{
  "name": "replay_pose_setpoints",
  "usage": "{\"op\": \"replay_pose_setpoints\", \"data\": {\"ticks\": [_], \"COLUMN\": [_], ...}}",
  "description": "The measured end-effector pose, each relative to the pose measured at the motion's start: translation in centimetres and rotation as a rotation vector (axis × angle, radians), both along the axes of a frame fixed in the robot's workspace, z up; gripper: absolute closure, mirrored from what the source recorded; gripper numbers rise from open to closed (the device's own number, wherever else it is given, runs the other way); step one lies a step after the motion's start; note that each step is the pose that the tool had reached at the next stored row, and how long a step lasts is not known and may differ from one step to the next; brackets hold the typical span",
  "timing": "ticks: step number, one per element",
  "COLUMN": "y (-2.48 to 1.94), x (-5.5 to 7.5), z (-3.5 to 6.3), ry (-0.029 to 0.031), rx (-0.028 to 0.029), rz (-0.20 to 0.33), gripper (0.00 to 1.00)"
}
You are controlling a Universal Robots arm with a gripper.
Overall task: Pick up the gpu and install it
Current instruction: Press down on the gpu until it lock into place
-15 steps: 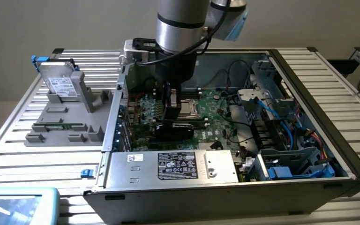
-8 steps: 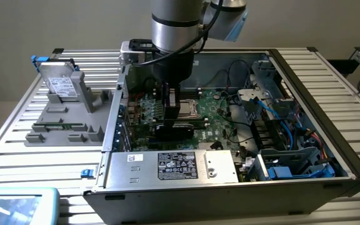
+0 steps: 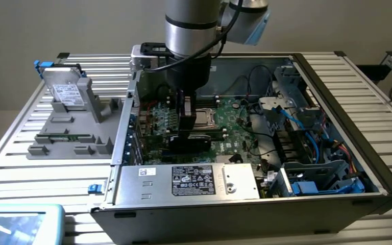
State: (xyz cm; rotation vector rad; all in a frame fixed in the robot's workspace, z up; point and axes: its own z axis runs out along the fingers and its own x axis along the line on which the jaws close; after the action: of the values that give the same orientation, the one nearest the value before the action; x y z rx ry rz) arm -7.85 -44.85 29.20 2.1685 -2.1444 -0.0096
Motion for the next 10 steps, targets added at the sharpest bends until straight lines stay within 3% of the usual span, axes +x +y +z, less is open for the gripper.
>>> {"op": "replay_pose_setpoints", "data": {"ticks": [4, 8, 10], "y": [0.0, 0.01, 0.05], "x": [0.0, -0.09, -0.28], "z": [0.0, 0.0, -0.05], "ry": [0.0, -0.0007, -0.0128], "rx": [0.0, -0.0001, -0.0005], "rz": [0.0, 0.0, -0.001], "gripper": [0.67, 0.88, 0.88]}}
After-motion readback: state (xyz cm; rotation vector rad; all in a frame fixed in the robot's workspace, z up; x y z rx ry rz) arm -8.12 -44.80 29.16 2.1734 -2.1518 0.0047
